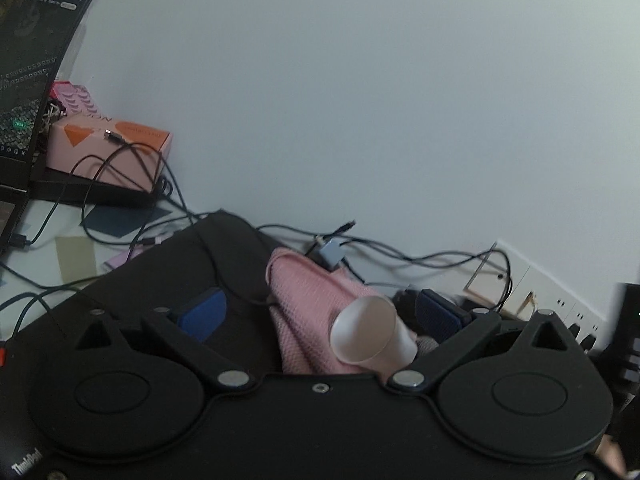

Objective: Clean container
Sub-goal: 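Set the white cup down on the pink towel with the right tool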

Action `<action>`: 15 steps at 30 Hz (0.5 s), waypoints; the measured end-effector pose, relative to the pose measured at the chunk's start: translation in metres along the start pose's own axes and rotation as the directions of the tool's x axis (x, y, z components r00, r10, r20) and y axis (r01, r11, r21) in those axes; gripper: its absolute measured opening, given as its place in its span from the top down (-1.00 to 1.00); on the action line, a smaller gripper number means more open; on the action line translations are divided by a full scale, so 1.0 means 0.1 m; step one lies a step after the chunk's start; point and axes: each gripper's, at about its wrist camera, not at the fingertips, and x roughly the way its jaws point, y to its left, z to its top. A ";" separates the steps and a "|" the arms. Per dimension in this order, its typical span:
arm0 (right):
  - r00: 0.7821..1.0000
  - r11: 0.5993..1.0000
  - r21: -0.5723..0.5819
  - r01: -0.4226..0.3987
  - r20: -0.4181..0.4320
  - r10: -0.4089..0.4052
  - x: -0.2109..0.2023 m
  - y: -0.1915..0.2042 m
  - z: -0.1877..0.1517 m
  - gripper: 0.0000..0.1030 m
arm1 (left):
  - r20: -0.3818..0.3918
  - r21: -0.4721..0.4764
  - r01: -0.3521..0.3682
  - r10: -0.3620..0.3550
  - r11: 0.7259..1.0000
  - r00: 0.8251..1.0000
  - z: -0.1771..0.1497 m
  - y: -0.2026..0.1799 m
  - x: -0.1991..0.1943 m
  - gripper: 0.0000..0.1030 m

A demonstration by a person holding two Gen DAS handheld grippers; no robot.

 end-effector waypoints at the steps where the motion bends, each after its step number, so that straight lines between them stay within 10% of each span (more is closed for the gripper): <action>1: 1.000 1.000 -0.022 0.010 0.015 -0.010 -0.11 -0.03 0.01 -0.82 | -0.019 0.011 -0.004 0.004 1.000 1.000 -0.01 -0.02 0.02 -0.99; 15: 0.956 0.942 -0.177 0.286 -0.010 -0.292 -1.79 -0.66 -0.68 -0.99 | -0.247 0.339 0.101 -0.015 0.935 0.969 -0.65 -0.70 -0.03 -0.99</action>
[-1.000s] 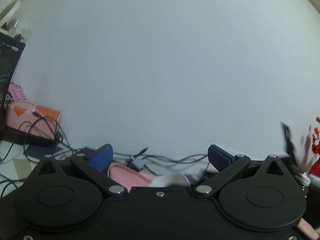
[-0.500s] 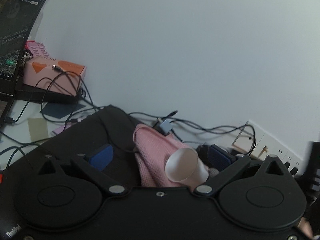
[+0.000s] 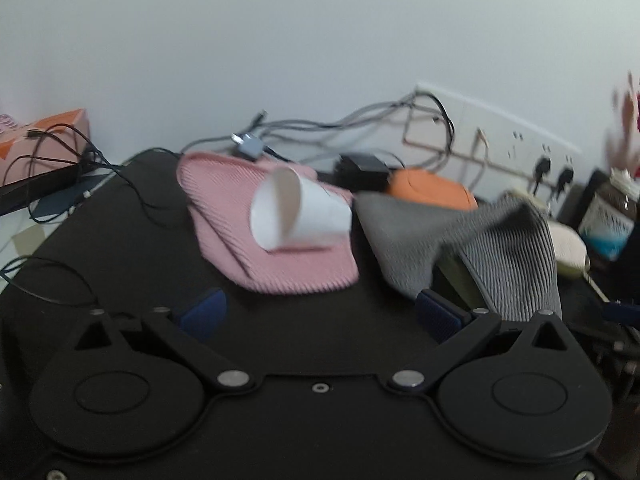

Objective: Clean container

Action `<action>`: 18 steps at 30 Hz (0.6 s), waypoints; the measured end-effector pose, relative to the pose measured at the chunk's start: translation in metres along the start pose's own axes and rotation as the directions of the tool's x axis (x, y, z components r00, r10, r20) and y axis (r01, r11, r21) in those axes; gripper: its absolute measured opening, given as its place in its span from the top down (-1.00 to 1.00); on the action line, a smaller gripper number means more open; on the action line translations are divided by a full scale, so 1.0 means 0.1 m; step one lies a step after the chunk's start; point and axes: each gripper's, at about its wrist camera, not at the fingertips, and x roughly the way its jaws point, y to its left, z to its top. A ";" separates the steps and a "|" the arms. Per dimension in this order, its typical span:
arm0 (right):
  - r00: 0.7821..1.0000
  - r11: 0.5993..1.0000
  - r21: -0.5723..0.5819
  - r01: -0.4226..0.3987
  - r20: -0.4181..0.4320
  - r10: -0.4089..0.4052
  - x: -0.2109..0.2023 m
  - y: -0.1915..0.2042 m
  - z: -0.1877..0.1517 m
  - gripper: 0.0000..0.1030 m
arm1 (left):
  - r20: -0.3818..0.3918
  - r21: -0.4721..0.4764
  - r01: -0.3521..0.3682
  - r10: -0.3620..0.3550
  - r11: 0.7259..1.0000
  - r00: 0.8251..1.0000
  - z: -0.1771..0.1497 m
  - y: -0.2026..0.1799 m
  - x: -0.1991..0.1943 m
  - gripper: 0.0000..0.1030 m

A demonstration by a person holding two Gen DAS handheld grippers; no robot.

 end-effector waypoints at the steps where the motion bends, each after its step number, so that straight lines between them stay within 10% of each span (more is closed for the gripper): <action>1: 1.000 1.000 0.001 0.008 -0.026 -0.008 0.00 -0.02 -0.07 -0.99 | -0.006 0.019 -0.004 0.004 1.000 1.000 -0.02 -0.03 0.02 -0.99; 18: 0.987 0.999 -0.028 0.033 -0.153 -0.037 0.71 0.18 0.03 -0.99 | -0.111 0.119 -0.085 0.098 0.989 0.989 -0.12 -0.08 0.32 -0.99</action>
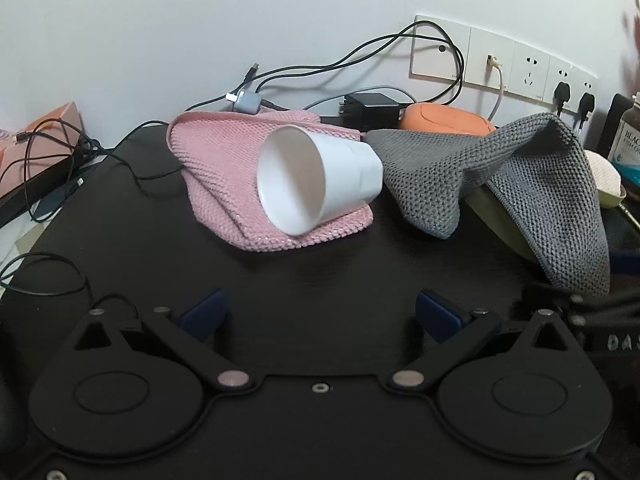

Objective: Clean container

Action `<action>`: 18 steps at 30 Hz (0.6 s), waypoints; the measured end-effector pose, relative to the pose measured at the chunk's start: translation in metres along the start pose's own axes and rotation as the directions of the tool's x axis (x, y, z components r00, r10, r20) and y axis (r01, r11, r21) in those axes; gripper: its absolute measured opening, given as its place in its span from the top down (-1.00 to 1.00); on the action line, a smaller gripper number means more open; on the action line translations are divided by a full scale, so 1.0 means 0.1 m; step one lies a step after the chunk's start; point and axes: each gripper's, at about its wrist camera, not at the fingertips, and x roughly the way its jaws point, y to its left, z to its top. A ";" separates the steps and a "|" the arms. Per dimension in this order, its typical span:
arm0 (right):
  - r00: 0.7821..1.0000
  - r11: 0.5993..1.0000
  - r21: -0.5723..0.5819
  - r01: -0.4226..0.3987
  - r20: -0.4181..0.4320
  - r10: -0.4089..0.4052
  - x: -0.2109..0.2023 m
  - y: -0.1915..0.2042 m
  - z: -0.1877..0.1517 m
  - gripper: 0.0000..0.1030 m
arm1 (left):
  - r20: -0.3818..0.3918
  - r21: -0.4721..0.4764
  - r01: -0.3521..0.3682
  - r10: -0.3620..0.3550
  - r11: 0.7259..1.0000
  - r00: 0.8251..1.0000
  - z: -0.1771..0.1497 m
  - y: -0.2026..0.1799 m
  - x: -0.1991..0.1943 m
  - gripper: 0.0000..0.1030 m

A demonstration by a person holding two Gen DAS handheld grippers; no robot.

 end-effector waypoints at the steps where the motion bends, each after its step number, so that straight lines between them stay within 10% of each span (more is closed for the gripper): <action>1: 1.000 1.000 -0.003 -0.004 0.000 0.004 0.03 0.01 0.03 -0.99 | -0.002 0.008 -0.005 0.005 1.000 1.000 0.00 -0.01 0.01 -0.99; 18: 0.999 0.999 0.034 0.039 -0.001 -0.039 0.11 0.04 0.07 -0.99 | -0.001 0.009 -0.019 0.019 1.000 1.000 0.03 -0.06 0.06 -1.00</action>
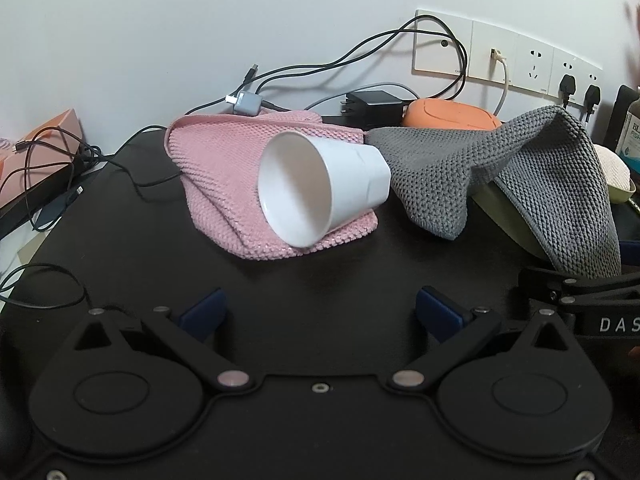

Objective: Clean container

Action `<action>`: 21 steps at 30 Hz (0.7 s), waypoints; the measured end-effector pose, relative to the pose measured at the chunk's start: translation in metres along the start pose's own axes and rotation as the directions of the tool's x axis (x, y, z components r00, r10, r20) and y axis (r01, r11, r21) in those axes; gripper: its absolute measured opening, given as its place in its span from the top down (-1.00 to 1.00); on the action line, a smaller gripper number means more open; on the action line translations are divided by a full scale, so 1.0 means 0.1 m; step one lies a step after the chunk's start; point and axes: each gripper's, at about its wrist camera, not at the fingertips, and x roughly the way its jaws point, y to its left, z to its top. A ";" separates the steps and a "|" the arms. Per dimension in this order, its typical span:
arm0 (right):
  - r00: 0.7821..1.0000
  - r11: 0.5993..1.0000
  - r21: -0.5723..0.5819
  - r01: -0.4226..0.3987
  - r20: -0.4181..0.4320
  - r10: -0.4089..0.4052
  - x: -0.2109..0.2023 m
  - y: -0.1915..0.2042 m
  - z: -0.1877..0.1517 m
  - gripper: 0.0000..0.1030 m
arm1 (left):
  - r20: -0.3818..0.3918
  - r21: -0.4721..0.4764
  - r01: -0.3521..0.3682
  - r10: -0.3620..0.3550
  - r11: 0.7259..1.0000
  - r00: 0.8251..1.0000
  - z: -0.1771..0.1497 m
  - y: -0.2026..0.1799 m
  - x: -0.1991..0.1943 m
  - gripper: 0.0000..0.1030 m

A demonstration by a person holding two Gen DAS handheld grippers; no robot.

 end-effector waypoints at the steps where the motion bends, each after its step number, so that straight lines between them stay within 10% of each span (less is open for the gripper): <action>1: 1.000 1.000 0.000 0.000 0.000 0.000 0.00 0.00 0.00 -0.99 | 0.000 0.000 0.001 -0.001 1.000 1.000 0.00 0.00 0.01 -1.00; 21: 0.999 0.998 -0.037 -0.043 -0.002 0.043 -0.06 -0.02 -0.02 -0.99 | 0.002 0.017 0.021 -0.021 1.000 1.000 0.02 -0.08 0.03 -1.00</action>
